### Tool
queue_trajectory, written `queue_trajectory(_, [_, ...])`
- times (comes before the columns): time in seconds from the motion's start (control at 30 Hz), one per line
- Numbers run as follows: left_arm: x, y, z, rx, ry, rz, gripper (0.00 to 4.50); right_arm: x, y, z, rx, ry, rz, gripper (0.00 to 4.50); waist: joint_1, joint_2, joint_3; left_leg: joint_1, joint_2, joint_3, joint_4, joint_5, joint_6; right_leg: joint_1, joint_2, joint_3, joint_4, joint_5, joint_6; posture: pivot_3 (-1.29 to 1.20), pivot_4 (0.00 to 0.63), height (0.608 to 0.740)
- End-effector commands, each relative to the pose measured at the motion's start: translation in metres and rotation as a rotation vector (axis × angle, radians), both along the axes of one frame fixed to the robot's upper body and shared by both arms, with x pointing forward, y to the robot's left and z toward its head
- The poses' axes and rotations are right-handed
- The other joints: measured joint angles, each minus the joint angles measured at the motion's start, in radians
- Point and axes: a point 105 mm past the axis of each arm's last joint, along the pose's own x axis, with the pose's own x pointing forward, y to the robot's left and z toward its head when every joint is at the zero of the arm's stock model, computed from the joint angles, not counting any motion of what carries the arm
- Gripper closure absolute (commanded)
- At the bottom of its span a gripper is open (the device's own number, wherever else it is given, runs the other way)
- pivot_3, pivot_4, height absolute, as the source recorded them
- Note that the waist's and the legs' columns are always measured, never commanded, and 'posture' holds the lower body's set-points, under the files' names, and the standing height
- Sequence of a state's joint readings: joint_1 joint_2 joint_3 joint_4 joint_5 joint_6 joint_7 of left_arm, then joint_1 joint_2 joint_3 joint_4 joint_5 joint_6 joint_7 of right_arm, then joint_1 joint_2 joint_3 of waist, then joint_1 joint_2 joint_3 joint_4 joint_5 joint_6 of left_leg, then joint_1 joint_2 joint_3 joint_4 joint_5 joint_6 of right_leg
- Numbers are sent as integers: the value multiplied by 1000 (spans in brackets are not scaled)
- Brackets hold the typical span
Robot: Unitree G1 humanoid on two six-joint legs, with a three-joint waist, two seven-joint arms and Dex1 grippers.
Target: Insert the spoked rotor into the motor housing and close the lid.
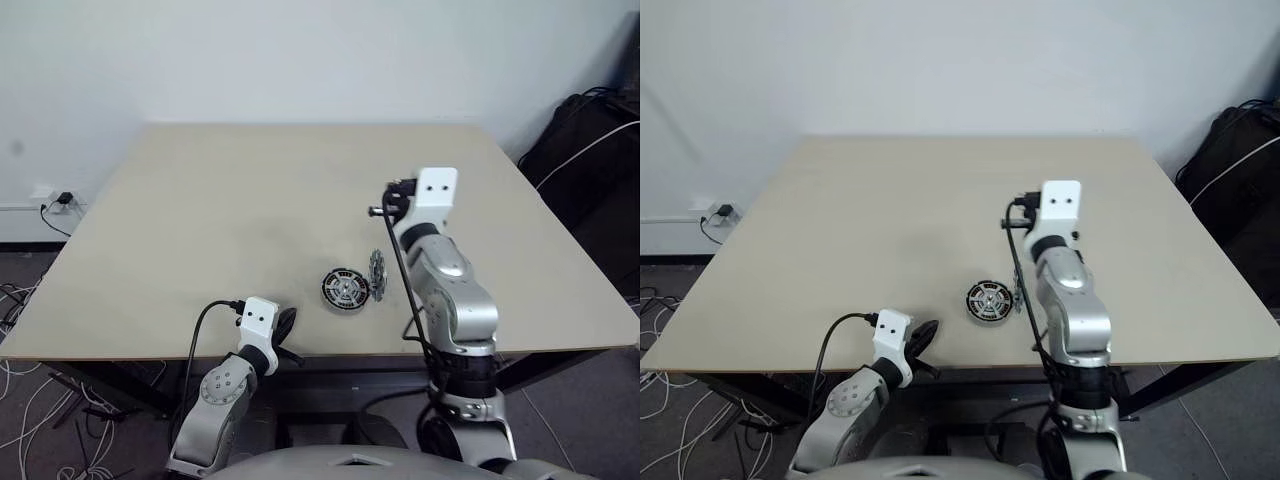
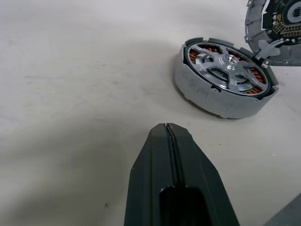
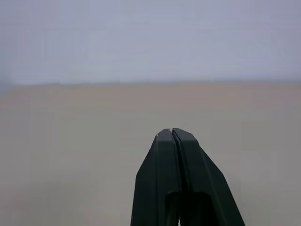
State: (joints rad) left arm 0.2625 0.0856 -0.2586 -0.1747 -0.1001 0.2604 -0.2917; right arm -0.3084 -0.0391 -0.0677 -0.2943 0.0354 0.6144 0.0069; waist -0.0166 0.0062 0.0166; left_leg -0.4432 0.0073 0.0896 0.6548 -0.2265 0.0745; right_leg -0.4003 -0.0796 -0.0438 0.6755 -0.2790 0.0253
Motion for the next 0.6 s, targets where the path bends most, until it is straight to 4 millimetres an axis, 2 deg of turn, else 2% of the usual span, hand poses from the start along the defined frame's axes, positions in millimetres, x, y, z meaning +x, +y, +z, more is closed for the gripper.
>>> queue_trajectory(0.03, [3,-5,15,-22,-48,-27,4500,-14,-27,8,-150,-47,-92,4456,1,0,0,1,0,0,0,0,0,1,0,0,0,0,0,0,0,740])
queue_trajectory(0.1, [3,-5,15,-20,-48,-32,4500,-20,-36,0,-219,-19,-102,4456,1,0,0,3,0,0,0,0,0,3,0,0,0,0,0,0,0,740])
queue_trajectory(0.2, [2,-6,14,-18,-43,-43,4500,-36,-45,-30,-284,135,-54,4456,0,1,1,7,1,0,0,0,0,7,1,0,0,0,0,0,0,740])
queue_trajectory(0.23, [2,-6,14,-18,-41,-47,4500,-42,-45,-41,-307,207,-14,4456,0,0,1,8,1,0,0,0,0,8,1,0,0,0,0,0,0,740])
queue_trajectory(0.37, [2,-7,14,-16,-39,-58,4500,-63,-31,-67,-321,370,144,4456,1,0,1,10,1,0,0,0,1,9,1,0,0,0,1,0,0,740])
queue_trajectory(0.47, [2,-8,14,-13,-41,-67,4500,-69,-21,-71,-292,394,217,4456,3,0,2,10,1,0,0,0,1,9,1,0,0,0,1,0,0,740])
queue_trajectory(0.6, [2,-9,15,5,-55,-83,4500,-67,-4,-58,-225,293,295,4456,5,-2,3,10,1,0,0,0,1,9,1,0,0,-1,1,0,0,740])
